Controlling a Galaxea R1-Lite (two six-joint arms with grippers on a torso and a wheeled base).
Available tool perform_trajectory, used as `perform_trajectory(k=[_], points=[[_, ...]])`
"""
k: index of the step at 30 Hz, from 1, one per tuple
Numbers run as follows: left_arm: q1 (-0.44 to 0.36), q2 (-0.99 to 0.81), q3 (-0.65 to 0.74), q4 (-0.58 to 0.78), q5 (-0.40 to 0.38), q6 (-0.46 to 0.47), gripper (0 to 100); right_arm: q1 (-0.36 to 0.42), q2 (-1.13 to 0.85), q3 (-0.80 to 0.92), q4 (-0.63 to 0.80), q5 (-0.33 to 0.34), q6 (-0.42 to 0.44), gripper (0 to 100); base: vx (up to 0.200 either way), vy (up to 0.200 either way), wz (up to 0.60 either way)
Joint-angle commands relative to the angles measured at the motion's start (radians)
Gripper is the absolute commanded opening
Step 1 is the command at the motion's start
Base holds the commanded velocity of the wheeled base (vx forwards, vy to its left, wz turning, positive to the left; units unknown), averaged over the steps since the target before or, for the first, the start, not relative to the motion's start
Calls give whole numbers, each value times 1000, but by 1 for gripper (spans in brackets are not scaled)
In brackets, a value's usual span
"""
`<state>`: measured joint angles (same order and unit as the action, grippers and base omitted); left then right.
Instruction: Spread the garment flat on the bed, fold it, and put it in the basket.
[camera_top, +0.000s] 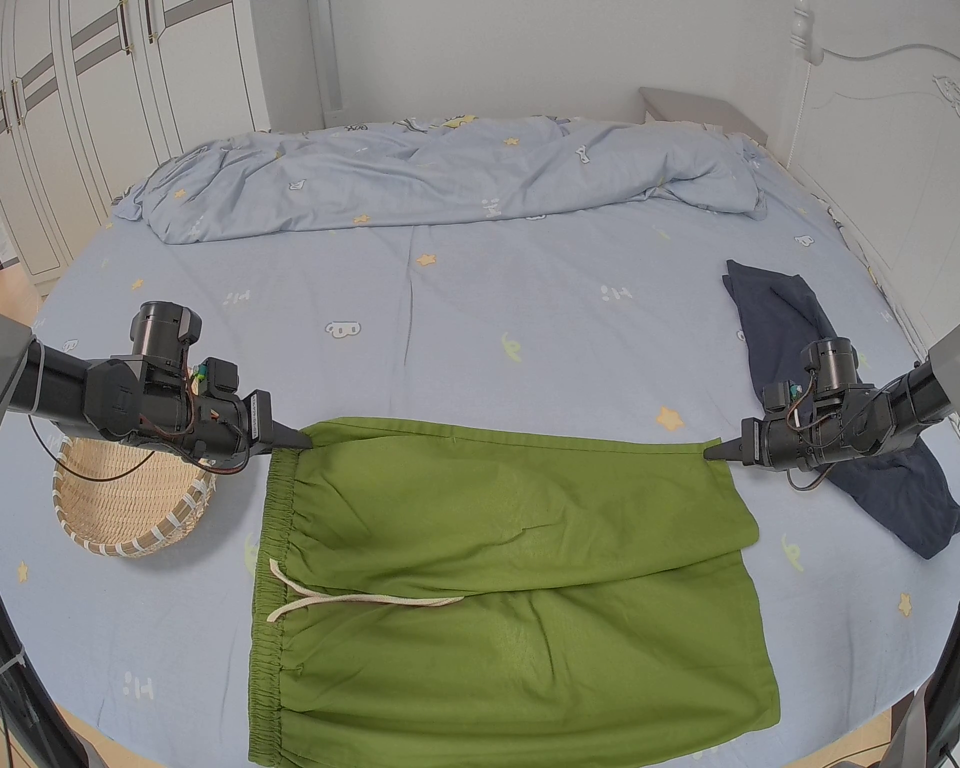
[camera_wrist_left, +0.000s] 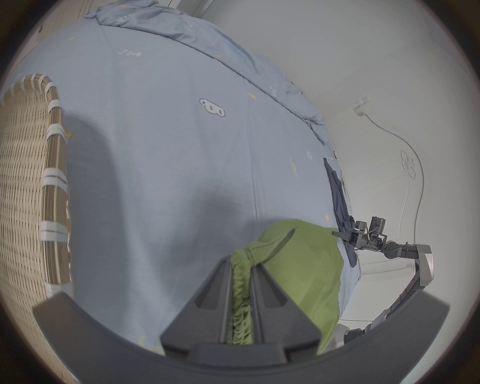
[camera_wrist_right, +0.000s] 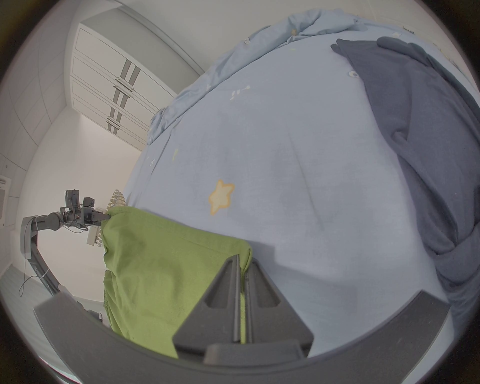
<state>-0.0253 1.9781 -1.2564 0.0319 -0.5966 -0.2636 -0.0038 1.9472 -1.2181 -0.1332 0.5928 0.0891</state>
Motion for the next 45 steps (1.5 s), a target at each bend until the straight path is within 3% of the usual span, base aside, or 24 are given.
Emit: perform_trajectory(k=[1, 20, 26, 32, 45], points=[[1, -24, 8, 0, 1, 0, 0, -2, -53, 11, -2, -2, 0, 0, 0, 0, 0], [22, -208, 80, 0, 3, 7, 0, 28, -430, 140, 15, -16, -5, 0, 0, 0, 0], [25, -219, 84, 0, 1, 7, 0, 79, -541, 161, 76, -27, -6, 0, 0, 0, 0], [27, -219, 87, -4, 1, 9, 0, 117, -686, 149, 230, -28, -14, 0, 0, 0, 0], [27, -217, 87, -4, 1, 9, 0, 153, -781, 146, 303, -28, -16, 0, 0, 0, 0]])
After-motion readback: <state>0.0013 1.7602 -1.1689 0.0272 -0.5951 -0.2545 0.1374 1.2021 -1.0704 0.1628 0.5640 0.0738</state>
